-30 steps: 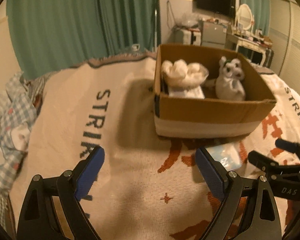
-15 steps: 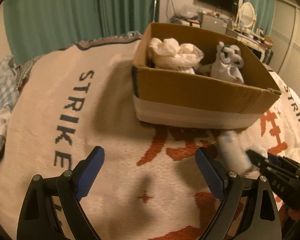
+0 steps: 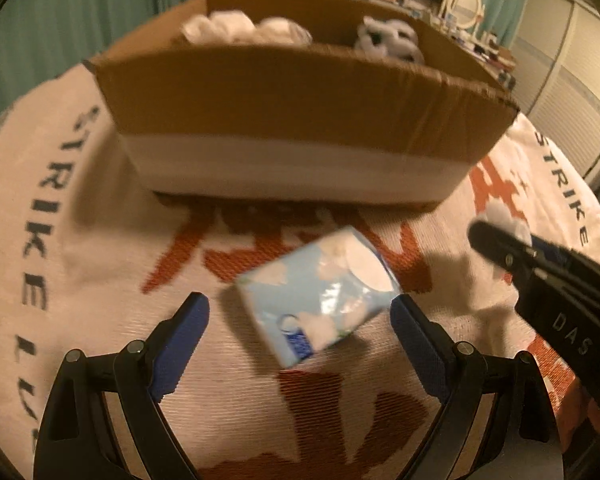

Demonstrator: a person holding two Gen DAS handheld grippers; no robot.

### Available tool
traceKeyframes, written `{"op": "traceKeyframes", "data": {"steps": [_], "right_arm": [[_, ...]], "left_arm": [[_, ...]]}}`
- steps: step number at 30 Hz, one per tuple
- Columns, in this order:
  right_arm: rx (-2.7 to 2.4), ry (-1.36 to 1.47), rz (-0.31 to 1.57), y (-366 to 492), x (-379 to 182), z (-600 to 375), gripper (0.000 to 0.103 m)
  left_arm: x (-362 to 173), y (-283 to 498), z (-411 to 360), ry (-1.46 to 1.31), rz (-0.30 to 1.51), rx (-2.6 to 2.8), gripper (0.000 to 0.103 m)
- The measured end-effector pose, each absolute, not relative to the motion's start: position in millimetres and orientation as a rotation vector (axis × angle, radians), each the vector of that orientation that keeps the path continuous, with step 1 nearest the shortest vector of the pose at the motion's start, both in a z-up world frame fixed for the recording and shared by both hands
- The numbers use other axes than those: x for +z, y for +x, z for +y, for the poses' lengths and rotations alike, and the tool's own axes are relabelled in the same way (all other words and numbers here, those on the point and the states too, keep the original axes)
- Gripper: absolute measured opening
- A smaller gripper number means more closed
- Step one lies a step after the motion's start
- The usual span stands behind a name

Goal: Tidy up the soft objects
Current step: 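Grasp the tissue ball with the right tool while the left tool grasps the blue floral tissue pack, then carry the tissue ball and tissue pack into the box and open both tools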

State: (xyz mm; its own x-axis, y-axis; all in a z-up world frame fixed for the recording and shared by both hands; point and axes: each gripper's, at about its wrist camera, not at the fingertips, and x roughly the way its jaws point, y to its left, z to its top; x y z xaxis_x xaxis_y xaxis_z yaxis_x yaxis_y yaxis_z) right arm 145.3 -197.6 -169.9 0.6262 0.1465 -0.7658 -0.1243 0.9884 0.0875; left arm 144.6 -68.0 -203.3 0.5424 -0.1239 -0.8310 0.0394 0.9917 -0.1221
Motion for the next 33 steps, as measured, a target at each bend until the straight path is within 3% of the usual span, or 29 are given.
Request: {"op": "traceKeyframes", "data": {"steps": [11,18,33], "right_arm": [[0.149,0.08,0.881,160,-184,-208,0.033],[0.165,0.067,0.886,160,-187,-204,0.033],[0.193,0.056,0.811,137,-134,-200,0.033]], "left_arm": [[-219,154,-82,-0.043,0.993,-0.082,0.093],[-218,150,-84,-0.039,0.965,-0.089,0.086],[-157,113,-61,0.008,0.884,-0.081,0.083]]}}
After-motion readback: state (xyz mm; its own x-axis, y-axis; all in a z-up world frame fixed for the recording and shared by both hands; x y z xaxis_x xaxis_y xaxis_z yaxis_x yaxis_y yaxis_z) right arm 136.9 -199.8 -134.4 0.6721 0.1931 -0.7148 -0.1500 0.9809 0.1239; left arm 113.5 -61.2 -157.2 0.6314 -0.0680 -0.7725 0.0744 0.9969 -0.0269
